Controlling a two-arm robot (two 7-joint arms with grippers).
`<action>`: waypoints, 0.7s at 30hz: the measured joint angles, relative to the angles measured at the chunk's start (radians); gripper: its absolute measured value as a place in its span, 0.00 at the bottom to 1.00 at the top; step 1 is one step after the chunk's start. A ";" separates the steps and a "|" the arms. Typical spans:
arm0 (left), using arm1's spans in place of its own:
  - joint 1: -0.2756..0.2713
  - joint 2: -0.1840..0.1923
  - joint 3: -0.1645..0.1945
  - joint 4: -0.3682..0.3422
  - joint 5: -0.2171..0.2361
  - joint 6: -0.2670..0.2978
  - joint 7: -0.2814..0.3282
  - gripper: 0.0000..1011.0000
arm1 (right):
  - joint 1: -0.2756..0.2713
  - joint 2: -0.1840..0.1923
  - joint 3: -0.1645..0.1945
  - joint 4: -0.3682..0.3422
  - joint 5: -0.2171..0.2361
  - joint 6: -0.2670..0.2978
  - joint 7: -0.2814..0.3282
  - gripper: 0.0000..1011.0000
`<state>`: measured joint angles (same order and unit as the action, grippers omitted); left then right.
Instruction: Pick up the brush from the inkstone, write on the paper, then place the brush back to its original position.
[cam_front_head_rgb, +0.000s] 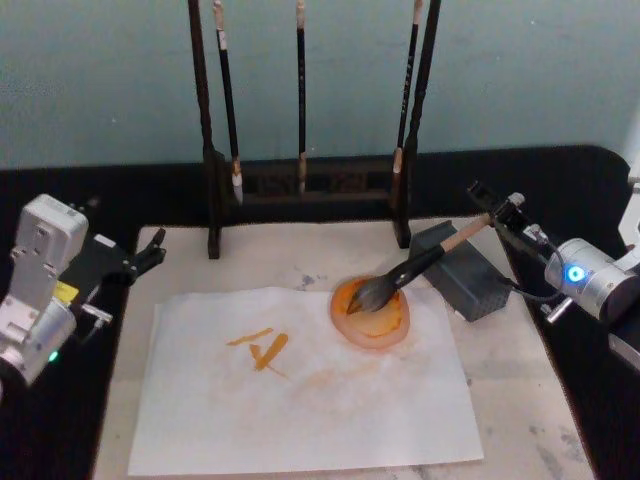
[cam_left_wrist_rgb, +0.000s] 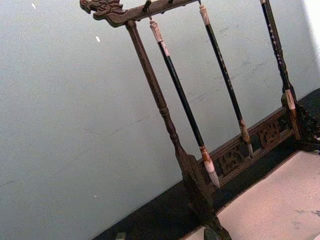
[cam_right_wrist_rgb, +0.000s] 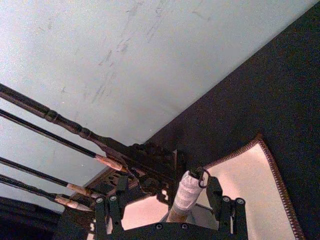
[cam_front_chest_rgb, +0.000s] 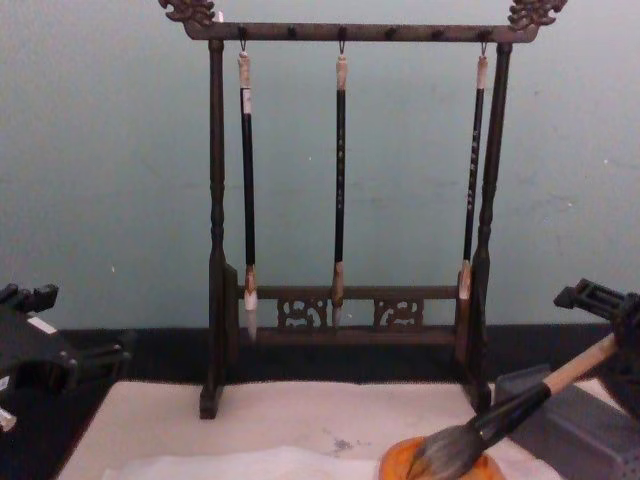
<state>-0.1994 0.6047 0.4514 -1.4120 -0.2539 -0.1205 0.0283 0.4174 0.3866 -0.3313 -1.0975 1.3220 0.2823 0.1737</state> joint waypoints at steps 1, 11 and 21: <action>0.000 0.000 0.000 0.000 0.000 0.000 0.000 1.00 | 0.002 0.000 -0.003 0.002 0.001 0.000 0.000 0.99; 0.000 0.000 0.000 0.000 0.000 0.000 0.000 1.00 | 0.018 0.002 -0.028 0.028 0.018 -0.004 -0.007 0.99; 0.000 0.000 0.000 0.000 0.000 0.000 0.000 1.00 | 0.023 0.003 -0.035 0.042 0.055 -0.014 -0.004 0.99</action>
<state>-0.1995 0.6047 0.4514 -1.4120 -0.2539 -0.1205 0.0283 0.4408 0.3896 -0.3667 -1.0558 1.3768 0.2681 0.1694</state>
